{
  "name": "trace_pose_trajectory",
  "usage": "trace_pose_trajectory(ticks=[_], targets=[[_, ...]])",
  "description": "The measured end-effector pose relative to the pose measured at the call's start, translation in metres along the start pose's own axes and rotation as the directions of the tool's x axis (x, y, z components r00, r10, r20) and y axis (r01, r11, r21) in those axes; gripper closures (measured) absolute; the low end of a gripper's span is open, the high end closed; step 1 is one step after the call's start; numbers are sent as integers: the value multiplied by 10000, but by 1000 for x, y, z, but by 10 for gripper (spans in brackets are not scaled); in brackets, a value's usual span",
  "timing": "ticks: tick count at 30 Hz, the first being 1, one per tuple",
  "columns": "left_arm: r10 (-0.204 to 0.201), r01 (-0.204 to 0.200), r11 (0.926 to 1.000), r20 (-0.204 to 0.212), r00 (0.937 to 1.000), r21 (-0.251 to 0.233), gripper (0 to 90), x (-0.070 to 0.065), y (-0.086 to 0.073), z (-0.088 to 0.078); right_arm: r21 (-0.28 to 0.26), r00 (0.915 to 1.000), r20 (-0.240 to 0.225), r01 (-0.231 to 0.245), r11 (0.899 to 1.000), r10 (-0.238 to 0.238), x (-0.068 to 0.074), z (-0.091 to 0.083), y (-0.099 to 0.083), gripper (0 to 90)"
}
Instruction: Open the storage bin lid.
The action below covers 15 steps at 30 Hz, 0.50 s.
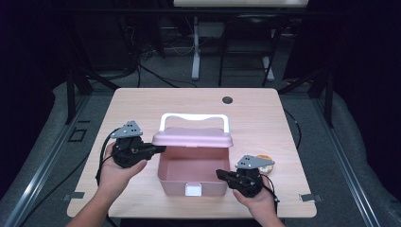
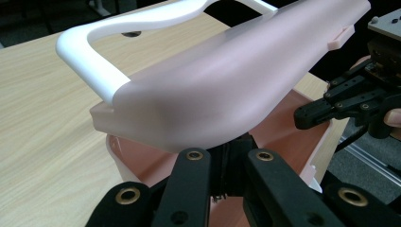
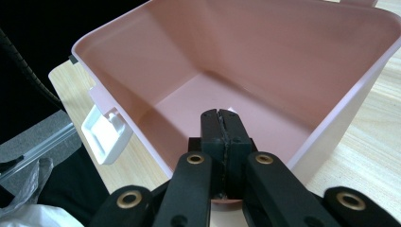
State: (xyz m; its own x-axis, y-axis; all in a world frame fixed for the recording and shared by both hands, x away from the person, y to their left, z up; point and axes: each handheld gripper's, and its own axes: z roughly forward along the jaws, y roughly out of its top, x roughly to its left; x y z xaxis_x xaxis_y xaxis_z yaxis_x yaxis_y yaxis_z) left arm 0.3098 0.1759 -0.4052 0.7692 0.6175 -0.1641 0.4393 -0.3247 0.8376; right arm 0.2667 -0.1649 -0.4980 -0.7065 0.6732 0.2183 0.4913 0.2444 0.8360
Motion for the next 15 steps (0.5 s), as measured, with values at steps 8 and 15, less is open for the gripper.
trace_pose_trajectory(ticks=[8,15], targets=[[67,-68,10000,-93,9999,-67,900,2,7,0,-12,10000,3,45,10000,-45,0,0,0,900],[-32,29,9997,-140,9999,-244,900,3,13,2,-6,10000,-1,-41,10000,41,-3,-1,0,900]])
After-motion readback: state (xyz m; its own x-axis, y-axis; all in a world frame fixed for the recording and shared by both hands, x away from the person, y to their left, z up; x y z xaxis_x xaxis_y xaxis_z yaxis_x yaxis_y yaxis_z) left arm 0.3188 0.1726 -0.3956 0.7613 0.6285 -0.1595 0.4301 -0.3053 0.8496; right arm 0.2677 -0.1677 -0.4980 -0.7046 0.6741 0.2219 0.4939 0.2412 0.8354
